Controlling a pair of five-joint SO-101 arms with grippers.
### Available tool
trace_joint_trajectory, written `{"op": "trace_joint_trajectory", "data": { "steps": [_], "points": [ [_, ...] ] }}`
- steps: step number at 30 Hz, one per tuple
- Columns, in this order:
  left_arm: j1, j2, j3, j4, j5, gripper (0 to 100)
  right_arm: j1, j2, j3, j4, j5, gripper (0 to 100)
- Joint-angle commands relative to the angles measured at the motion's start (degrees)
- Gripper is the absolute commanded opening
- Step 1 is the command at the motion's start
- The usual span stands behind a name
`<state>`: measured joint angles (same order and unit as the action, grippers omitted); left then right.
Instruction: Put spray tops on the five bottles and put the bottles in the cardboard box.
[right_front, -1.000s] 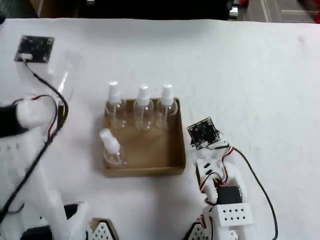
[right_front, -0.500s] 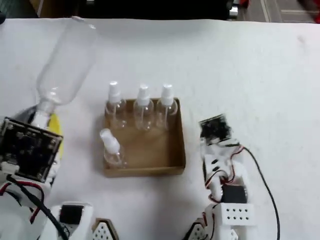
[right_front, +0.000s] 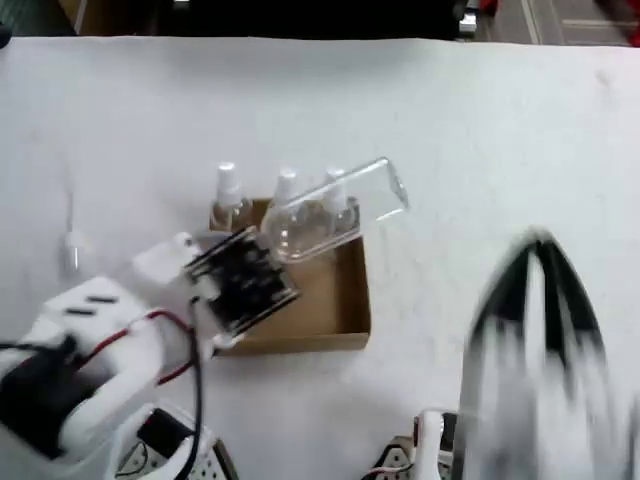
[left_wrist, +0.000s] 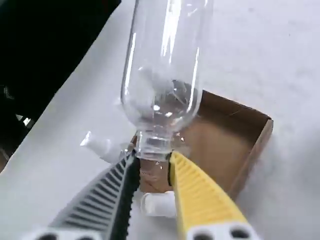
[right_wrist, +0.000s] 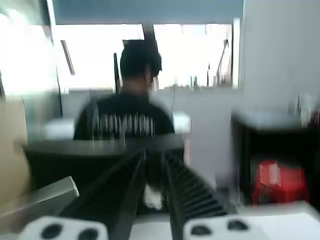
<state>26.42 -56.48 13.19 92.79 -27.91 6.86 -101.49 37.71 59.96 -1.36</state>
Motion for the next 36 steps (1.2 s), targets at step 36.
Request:
{"op": "trace_joint_trajectory", "data": {
  "steps": [36],
  "points": [
    [19.1, 0.1, -4.0, -8.0, 5.5, 2, -15.6, 8.7, 17.7, 1.5, 14.2, 1.5]
  ]
}}
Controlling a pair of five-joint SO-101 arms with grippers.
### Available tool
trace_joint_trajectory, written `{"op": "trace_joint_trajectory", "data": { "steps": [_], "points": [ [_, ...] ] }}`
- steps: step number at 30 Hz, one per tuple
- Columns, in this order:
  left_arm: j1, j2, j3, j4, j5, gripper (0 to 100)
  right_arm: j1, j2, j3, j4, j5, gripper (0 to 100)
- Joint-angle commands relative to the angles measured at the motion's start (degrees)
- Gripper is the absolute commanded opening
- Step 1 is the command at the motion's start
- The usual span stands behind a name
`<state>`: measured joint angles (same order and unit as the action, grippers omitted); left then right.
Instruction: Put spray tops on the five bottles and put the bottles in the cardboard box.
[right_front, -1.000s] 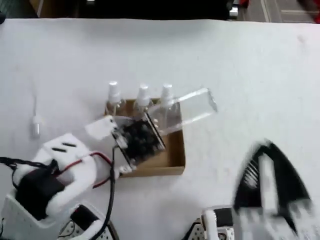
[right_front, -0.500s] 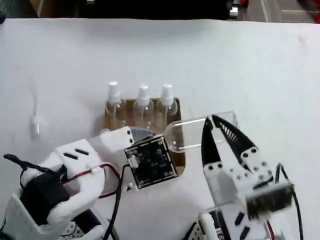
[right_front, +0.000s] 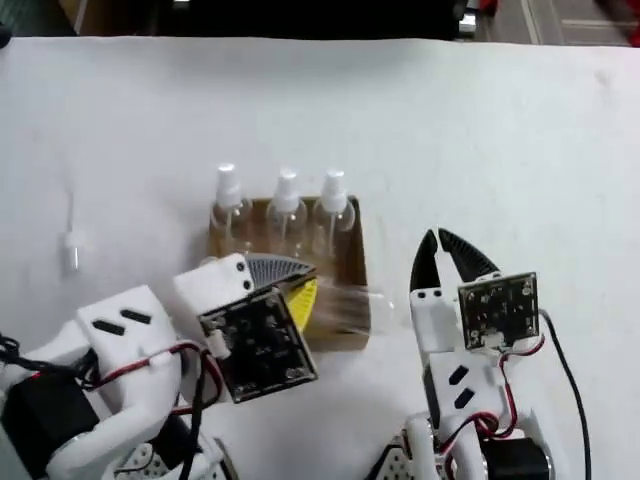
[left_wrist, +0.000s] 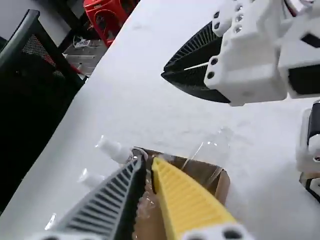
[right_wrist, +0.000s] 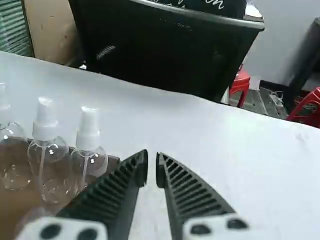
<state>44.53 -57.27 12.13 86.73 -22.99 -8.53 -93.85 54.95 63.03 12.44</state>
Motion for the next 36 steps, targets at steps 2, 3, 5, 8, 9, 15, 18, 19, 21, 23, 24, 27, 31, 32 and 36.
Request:
{"op": "trace_joint_trajectory", "data": {
  "steps": [2, 3, 5, 8, 9, 15, 18, 19, 21, 23, 24, 27, 31, 32, 36],
  "points": [
    [0.9, 1.0, -2.6, -2.5, 0.6, 2, -0.7, 1.0, 0.6, -1.5, 0.5, 1.5],
    [0.7, 1.0, -2.6, -2.4, 0.6, 2, -0.6, 1.0, 0.6, -1.6, 0.5, 1.5],
    [0.6, 0.6, -2.5, -1.9, 0.4, 2, -0.6, 1.0, 0.4, -1.7, 0.5, 1.5],
    [-2.2, 0.5, -3.0, -0.6, 0.5, 2, -0.6, 1.0, 0.3, -2.2, 0.5, 1.5],
    [-3.4, 0.5, -3.0, -0.6, 0.5, 2, -0.6, 1.0, 0.3, -2.6, 0.5, 1.5],
    [-16.3, -0.9, -2.7, -1.1, 0.6, 2, -1.1, 1.4, 0.3, -2.9, 0.5, 1.5],
    [-23.9, -5.6, -2.5, -0.7, 0.6, 2, -1.1, 1.5, 0.3, -2.7, 1.2, 1.5],
    [-26.3, -7.8, -2.5, -0.5, 0.6, 2, -1.1, 1.5, 0.4, -2.5, 3.0, 1.5],
    [-31.1, -13.1, -2.5, 0.7, 0.6, 2, -2.3, 1.4, 0.4, -1.2, 8.3, 1.5],
    [-35.3, -19.3, -2.3, 1.7, 0.6, 2, -6.5, 1.0, 0.2, 2.3, 15.7, 1.5],
    [-37.3, -22.3, -1.2, 1.6, 0.2, 2, -9.3, 1.0, 0.2, 4.8, 19.9, 1.5],
    [-43.2, -30.2, 6.2, -0.4, 0.0, 2, -16.9, 1.1, -0.4, 13.1, 28.4, 2.3],
    [-50.5, -35.6, 22.0, -6.9, 0.2, 2, -22.2, 2.5, -3.7, 22.2, 29.3, 18.5],
    [-52.5, -36.3, 25.1, -8.3, 0.5, 2, -23.5, 3.4, -4.7, 25.0, 29.5, 22.4],
    [-61.3, -38.7, 34.3, -11.6, 1.6, 2, -28.2, 10.3, -6.7, 33.2, 31.9, 22.6]
  ]
}}
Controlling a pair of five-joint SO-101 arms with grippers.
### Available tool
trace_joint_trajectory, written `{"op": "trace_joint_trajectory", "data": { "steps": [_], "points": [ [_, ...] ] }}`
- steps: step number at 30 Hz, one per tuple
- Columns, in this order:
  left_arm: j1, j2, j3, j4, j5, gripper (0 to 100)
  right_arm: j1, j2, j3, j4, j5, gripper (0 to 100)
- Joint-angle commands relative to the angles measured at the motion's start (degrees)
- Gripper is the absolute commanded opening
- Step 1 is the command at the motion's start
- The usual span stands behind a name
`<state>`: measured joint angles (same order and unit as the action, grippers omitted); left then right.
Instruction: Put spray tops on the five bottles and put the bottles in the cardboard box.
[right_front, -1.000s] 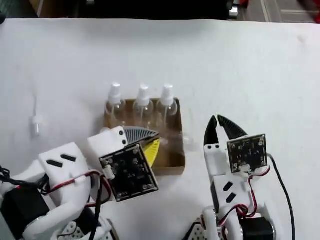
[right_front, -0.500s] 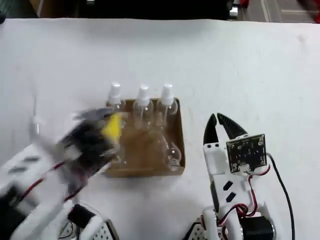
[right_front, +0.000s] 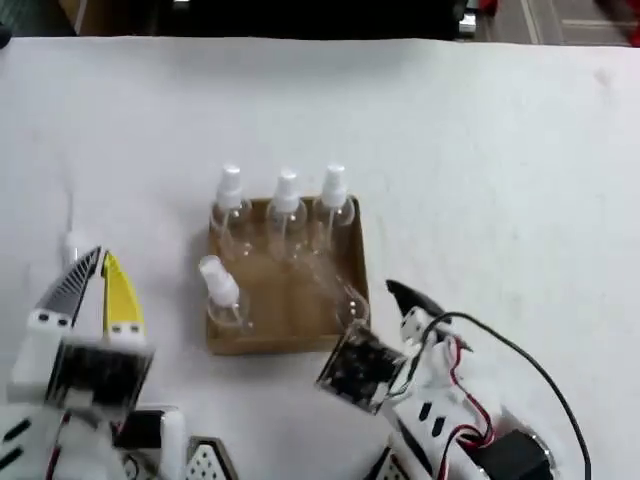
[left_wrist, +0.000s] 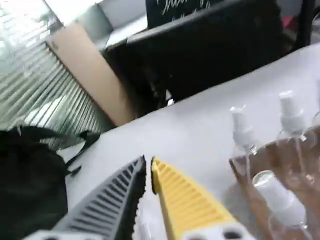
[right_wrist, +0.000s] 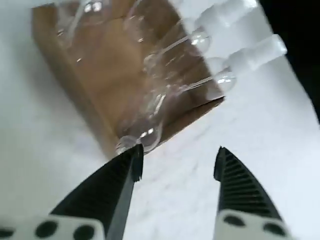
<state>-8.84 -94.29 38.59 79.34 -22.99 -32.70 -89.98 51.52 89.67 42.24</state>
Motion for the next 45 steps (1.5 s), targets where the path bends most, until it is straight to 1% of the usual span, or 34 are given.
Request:
{"op": "trace_joint_trajectory", "data": {
  "steps": [1, 6, 8, 9, 10, 11, 16, 18, 20, 23, 28, 33, 37, 40, 42, 45],
  "points": [
    [-10.4, -2.4, 9.6, -4.7, 3.2, 2, -4.3, 8.9, -3.3, 6.2, 1.3, 22.2],
    [-24.0, -9.1, 16.7, -6.1, 13.1, 2, -3.8, 21.8, -5.3, 5.6, -1.8, 22.2],
    [-26.1, -11.2, 18.8, -6.6, 18.0, 2, -3.9, 25.0, -6.1, 5.6, -1.7, 22.2],
    [-26.4, -11.2, 19.4, -7.4, 18.3, 2, -4.0, 25.6, -6.3, 5.6, -1.5, 22.2],
    [-26.7, -11.0, 19.8, -7.7, 17.9, 2, -4.0, 25.6, -6.2, 5.6, -0.1, 22.3],
    [-26.6, -10.9, 20.0, -8.0, 17.9, 2, -4.0, 25.5, -6.2, 5.7, 2.9, 22.3],
    [-26.4, -10.8, 21.9, -11.1, 18.0, 2, -3.5, 23.6, -4.6, 8.2, 20.7, 22.3],
    [-26.4, -10.8, 24.5, -12.9, 18.0, 2, -3.5, 23.5, -3.9, 7.9, 23.0, 22.3],
    [-26.4, -10.8, 28.0, -14.7, 18.2, 2, -3.8, 23.6, -2.4, 5.9, 23.1, 22.3],
    [-26.4, -10.8, 32.5, -17.4, 20.5, 2, -3.5, 23.2, 3.0, 0.7, 23.0, 22.3],
    [-26.4, -10.8, 33.7, -18.0, 21.4, 2, -3.4, 23.1, 11.3, -6.3, 22.4, 22.1],
    [-26.4, -10.8, 33.7, -18.0, 21.4, 2, -3.4, 23.1, 12.2, -12.2, 14.8, 22.1],
    [-26.4, -10.8, 33.8, -18.0, 21.4, 2, -3.4, 23.1, 12.9, -15.0, 13.0, 22.0],
    [-26.4, -10.8, 33.8, -18.0, 21.4, 2, -3.4, 23.1, 16.0, -19.2, 12.8, 21.4],
    [-26.4, -10.8, 33.9, -18.0, 21.4, 2, -3.4, 23.1, 17.8, -21.8, 12.7, 16.7],
    [-26.4, -10.8, 33.9, -18.0, 21.4, 2, -3.4, 23.1, 18.5, -23.0, 12.7, 1.2]
  ]
}}
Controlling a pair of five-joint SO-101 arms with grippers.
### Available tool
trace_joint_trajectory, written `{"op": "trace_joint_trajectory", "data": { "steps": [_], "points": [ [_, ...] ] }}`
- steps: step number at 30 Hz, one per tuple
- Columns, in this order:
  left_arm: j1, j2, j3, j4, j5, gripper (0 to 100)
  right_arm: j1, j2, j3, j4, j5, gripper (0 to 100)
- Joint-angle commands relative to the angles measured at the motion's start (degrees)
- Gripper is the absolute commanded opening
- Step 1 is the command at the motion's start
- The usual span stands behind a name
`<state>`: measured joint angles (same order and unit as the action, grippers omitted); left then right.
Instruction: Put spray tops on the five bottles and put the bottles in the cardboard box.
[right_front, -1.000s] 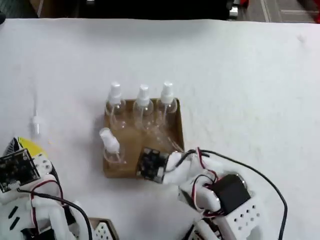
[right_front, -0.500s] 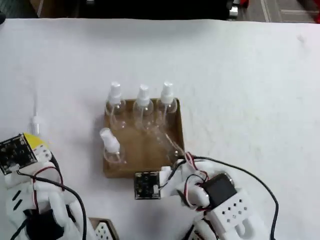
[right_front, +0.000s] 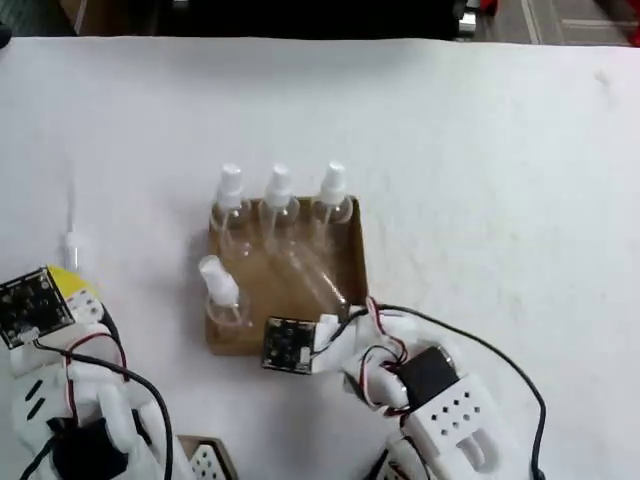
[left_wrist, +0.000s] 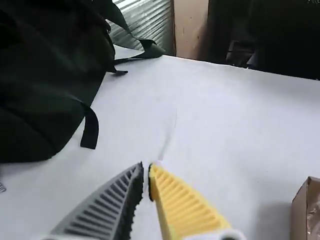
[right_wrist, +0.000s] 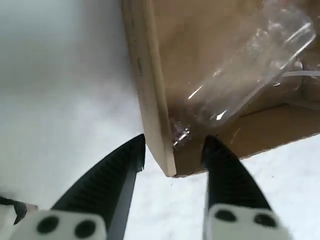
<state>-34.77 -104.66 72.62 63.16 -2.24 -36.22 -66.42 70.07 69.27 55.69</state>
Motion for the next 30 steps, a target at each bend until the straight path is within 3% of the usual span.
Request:
{"op": "trace_joint_trajectory", "data": {
  "steps": [1, 3, 8, 14, 22, 30],
  "points": [
    [-0.5, -0.4, -0.1, -1.8, 0.6, 2, 0.1, -0.5, -0.2, -2.6, -0.7, 1.2],
    [-0.5, -0.4, -0.1, -1.8, 0.6, 2, 0.1, -0.5, -0.2, -2.6, -0.7, 5.3],
    [-0.5, -0.4, 0.0, -1.8, 0.6, 2, 2.8, -0.5, -6.2, -2.5, -1.8, 1.9],
    [-0.5, -0.4, -0.1, -1.1, 0.6, 2, 5.6, 0.2, -15.3, -9.2, -24.4, 2.9],
    [-0.5, -0.4, -0.1, -1.1, 0.6, 2, 1.6, 0.7, -11.3, -13.3, -28.0, 23.3],
    [-0.5, -0.4, 0.0, -1.1, 0.6, 2, 1.8, 23.3, -17.7, -17.6, -33.1, 23.7]
  ]
}}
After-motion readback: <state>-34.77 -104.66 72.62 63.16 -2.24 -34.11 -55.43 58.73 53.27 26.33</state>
